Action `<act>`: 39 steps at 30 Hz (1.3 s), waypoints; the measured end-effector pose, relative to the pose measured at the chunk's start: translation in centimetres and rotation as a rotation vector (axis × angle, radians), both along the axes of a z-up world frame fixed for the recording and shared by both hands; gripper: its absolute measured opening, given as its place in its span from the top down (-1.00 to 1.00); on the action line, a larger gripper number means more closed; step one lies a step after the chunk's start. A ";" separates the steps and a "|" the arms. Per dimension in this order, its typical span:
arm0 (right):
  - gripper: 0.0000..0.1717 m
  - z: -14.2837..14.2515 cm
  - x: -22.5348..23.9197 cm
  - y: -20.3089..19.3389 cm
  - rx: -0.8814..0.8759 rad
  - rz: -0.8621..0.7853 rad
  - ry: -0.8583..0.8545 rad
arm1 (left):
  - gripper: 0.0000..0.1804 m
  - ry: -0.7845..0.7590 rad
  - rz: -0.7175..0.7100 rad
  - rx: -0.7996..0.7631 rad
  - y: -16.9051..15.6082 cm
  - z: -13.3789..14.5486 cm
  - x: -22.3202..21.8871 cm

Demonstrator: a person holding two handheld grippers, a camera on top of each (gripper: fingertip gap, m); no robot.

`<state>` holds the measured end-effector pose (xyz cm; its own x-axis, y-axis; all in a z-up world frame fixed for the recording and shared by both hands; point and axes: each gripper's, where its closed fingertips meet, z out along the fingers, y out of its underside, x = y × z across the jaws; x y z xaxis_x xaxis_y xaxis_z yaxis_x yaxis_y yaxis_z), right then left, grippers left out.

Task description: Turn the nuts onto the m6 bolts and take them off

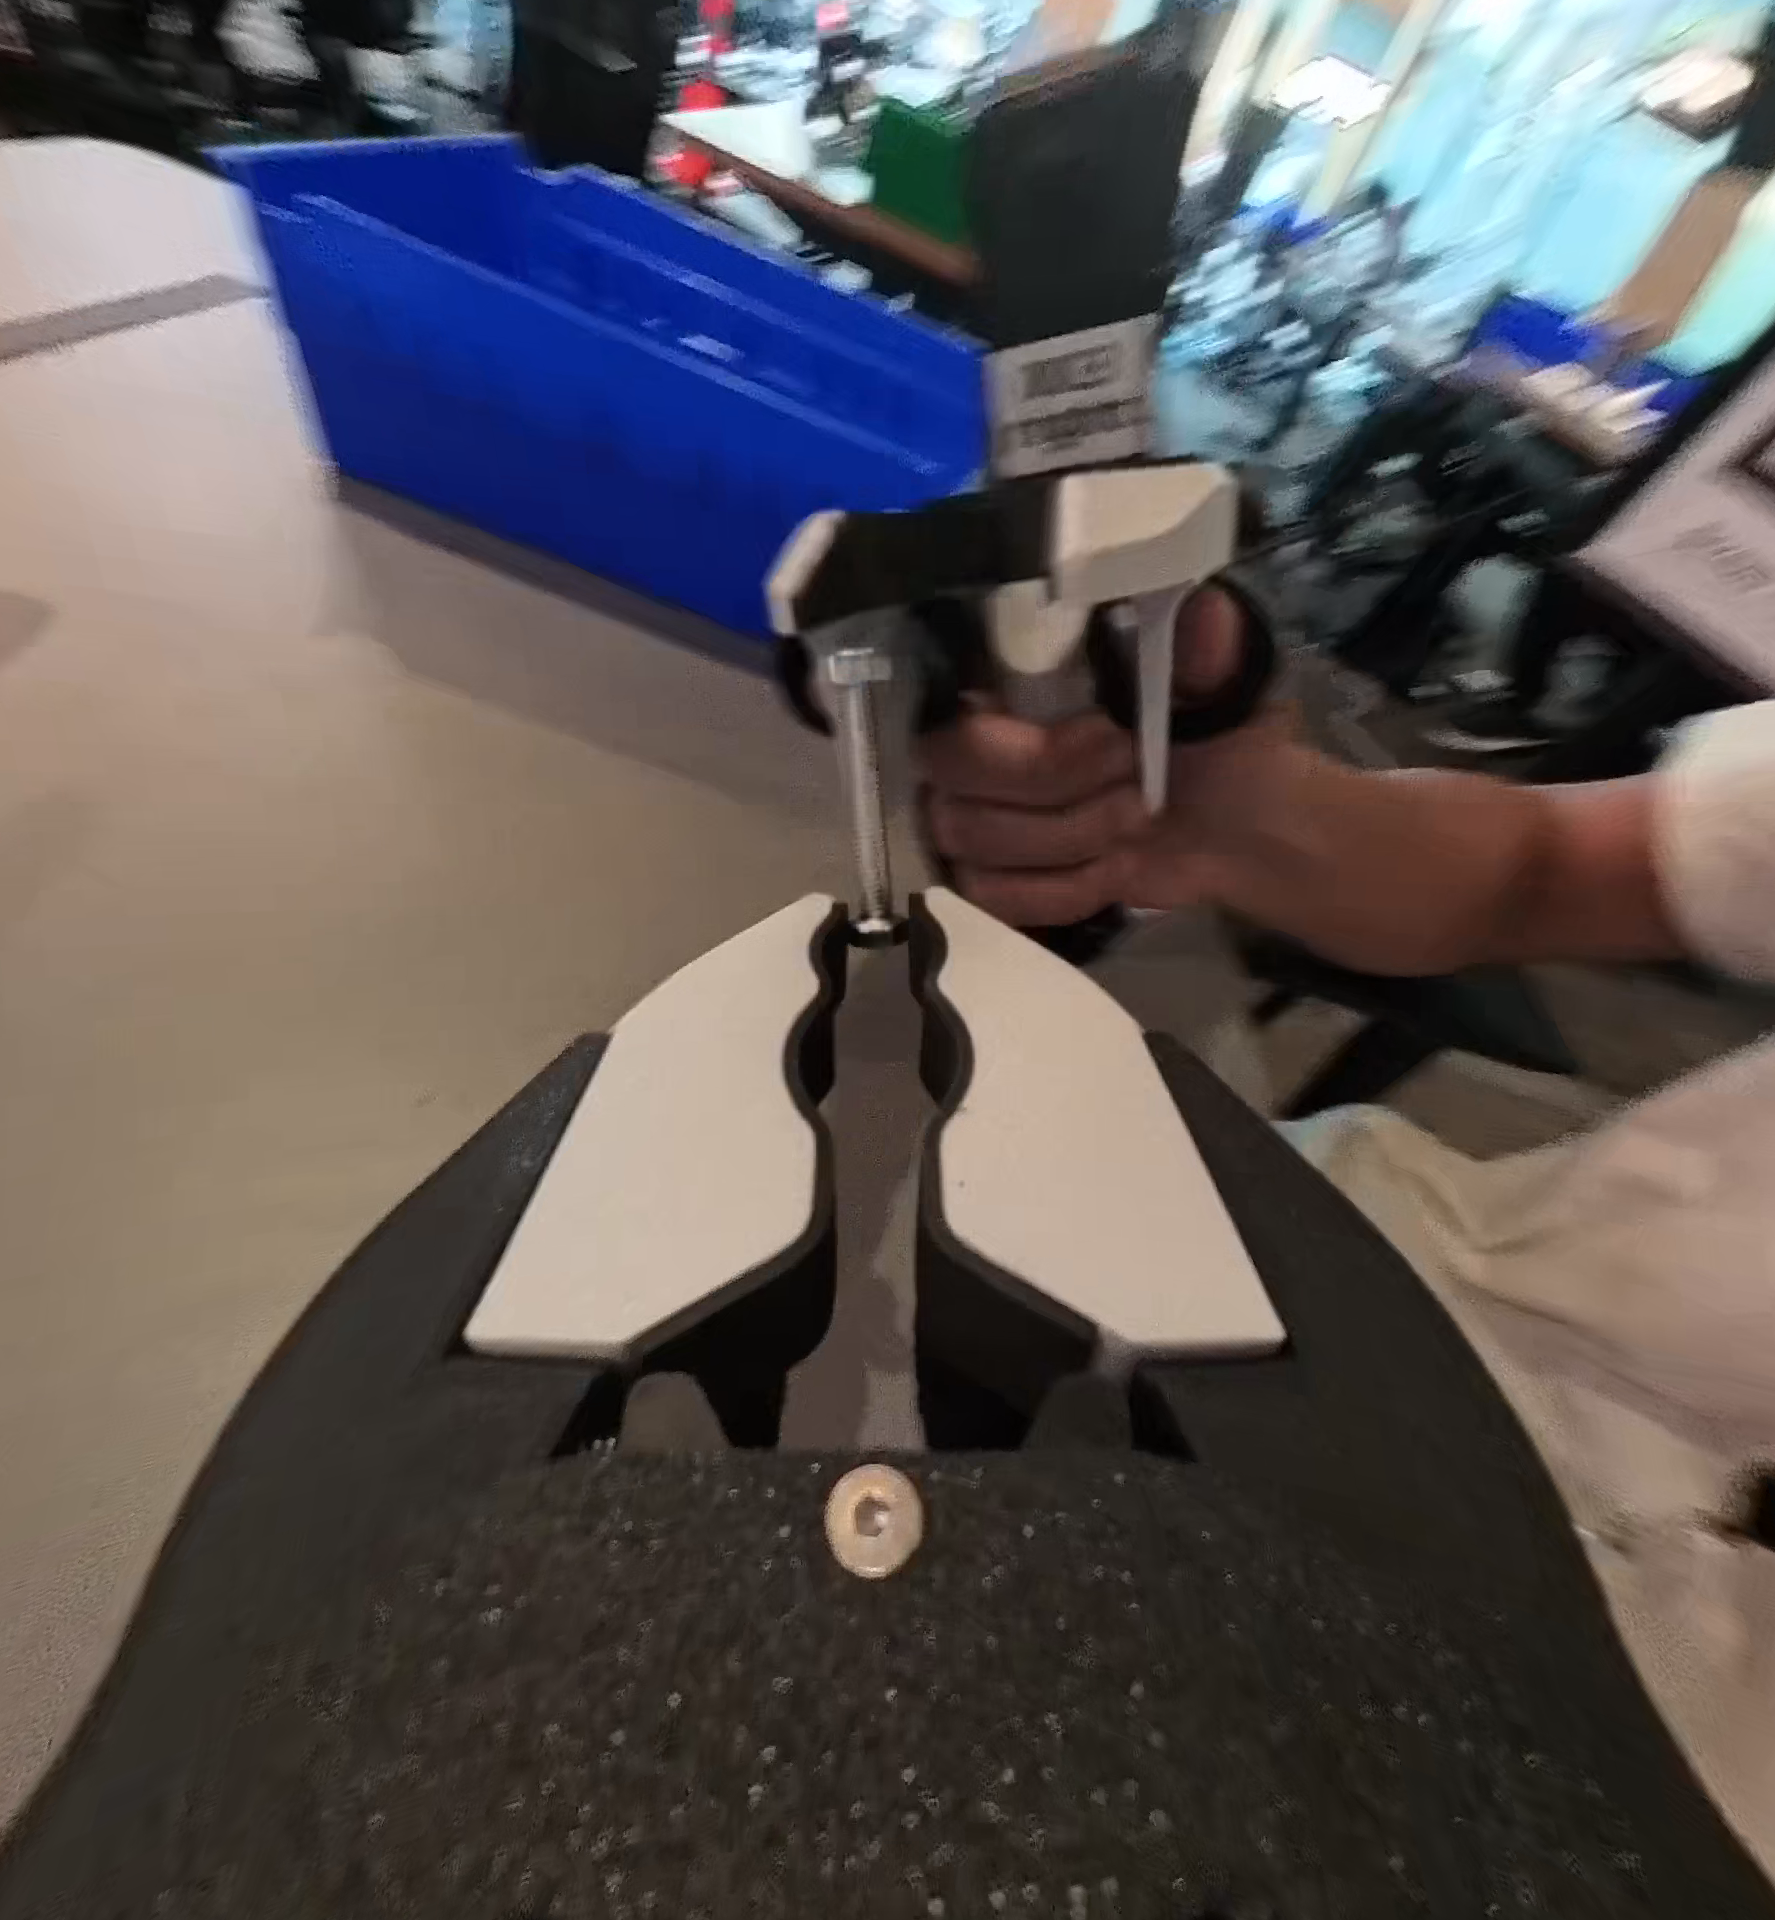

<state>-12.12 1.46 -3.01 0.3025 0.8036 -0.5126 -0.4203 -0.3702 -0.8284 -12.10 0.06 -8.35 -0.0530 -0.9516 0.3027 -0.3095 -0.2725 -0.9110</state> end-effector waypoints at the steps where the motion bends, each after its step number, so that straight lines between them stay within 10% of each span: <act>1: 0.53 0.8 0.2 -0.9 0.042 0.090 0.056 | 0.88 -0.041 -0.071 -0.062 -1.0 0.7 -0.3; 7: 0.53 3.0 0.5 -4.7 0.124 0.413 0.241 | 0.89 -0.208 -0.383 -0.253 -5.3 4.4 -2.1; 15: 0.86 2.4 -1.4 -6.3 0.130 0.509 0.203 | 0.89 -0.165 -0.441 -0.240 -6.9 3.6 -1.7; 21: 0.88 1.7 -1.3 -4.5 0.115 0.363 0.122 | 0.88 -0.145 -0.332 -0.193 -5.2 3.0 -1.2; 30: 0.88 -1.7 0.9 1.8 -0.148 -0.272 -0.195 | 0.88 -0.024 0.128 0.102 1.6 0.7 -0.2; 39: 0.59 1.7 1.3 0.1 0.014 -0.048 0.076 | 0.88 -0.075 0.005 0.020 -0.3 1.4 -0.2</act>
<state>-10.79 1.55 -1.36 0.3015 0.7963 -0.5245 -0.4987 -0.3371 -0.7985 -12.35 -0.26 -6.91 -0.0702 -0.9577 0.2792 -0.2387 -0.2556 -0.9368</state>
